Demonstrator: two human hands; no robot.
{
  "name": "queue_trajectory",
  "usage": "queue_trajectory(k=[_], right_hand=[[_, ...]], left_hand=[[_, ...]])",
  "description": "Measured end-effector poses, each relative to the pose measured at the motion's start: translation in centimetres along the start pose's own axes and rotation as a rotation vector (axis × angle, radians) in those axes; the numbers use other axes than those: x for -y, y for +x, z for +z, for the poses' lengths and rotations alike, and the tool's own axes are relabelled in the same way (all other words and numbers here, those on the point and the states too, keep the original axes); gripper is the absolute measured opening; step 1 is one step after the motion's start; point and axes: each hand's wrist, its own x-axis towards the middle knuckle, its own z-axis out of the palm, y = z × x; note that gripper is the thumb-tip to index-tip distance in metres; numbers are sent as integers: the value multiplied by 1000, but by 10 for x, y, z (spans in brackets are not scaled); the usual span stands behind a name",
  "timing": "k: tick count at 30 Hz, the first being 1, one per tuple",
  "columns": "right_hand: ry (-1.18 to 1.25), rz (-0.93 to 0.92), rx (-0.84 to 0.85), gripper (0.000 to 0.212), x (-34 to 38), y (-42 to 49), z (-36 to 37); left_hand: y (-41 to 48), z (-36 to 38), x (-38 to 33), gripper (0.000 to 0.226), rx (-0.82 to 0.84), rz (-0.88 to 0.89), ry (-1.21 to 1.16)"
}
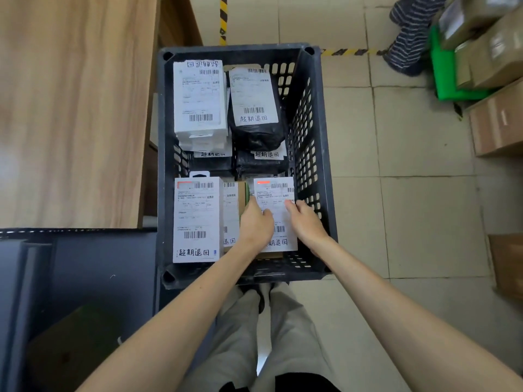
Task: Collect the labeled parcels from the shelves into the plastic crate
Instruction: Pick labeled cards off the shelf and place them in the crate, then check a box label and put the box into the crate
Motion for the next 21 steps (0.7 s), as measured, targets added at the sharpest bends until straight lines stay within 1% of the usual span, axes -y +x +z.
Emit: queue_trajectory(k=[2,4,6,9,12,15,18,21], right_hand=[[-111,-76,-5,33,15,-7,-10],[-212,-147,-22,35,36,-13,-24],[-324,-232,-58,38,67,-22,-42],[-441,-389,-110,29,127,-43,-73],[-600,-563,-208,31,197,-76,-107],[-786,-709,-287,33,262,-116,-137],[-852,-838,-316,25,315,-152,-155],[-952,-982,-391,32,355,-182,-158]], left_hand=[[-5,-15,-15,41,18,58,65],[-11,-38,-40,45,11,131,170],[-17,-66,-72,43,-19,227,276],[-30,-112,-131,36,-81,369,399],[-57,-160,-190,42,-216,471,528],[-94,-206,-241,34,-381,560,673],[-132,-245,-276,31,-530,578,770],[-172,-272,-294,39,-671,572,777]])
